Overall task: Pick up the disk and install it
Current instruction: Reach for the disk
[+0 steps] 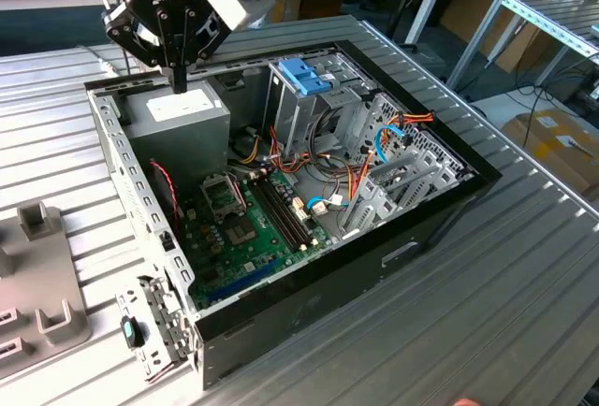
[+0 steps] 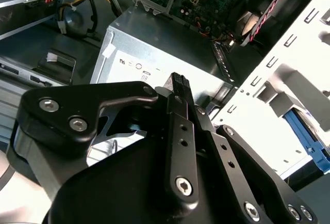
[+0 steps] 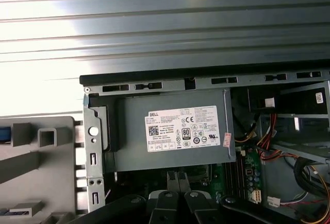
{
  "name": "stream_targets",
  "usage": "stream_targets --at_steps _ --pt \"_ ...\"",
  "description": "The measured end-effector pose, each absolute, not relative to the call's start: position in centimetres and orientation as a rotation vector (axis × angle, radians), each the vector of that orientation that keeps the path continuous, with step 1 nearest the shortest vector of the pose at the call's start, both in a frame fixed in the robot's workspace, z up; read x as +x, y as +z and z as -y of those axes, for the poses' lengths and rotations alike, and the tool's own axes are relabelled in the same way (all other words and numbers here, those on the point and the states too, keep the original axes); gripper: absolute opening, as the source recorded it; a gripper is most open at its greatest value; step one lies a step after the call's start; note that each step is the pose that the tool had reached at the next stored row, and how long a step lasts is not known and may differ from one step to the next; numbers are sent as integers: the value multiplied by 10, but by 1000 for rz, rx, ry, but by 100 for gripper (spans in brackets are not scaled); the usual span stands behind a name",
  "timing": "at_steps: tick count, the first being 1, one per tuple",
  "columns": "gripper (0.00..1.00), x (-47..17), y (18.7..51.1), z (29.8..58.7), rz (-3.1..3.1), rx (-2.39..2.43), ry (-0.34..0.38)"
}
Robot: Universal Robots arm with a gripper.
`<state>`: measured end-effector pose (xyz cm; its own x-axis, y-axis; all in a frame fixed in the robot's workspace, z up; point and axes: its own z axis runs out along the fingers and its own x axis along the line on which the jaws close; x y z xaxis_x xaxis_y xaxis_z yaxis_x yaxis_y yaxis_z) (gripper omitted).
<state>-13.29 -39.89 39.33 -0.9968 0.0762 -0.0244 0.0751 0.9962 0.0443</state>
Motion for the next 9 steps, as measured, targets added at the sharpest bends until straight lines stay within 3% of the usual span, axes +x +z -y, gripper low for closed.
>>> stream_targets --at_steps 9 --pt "11 -149 393 399 -3112 118 68"
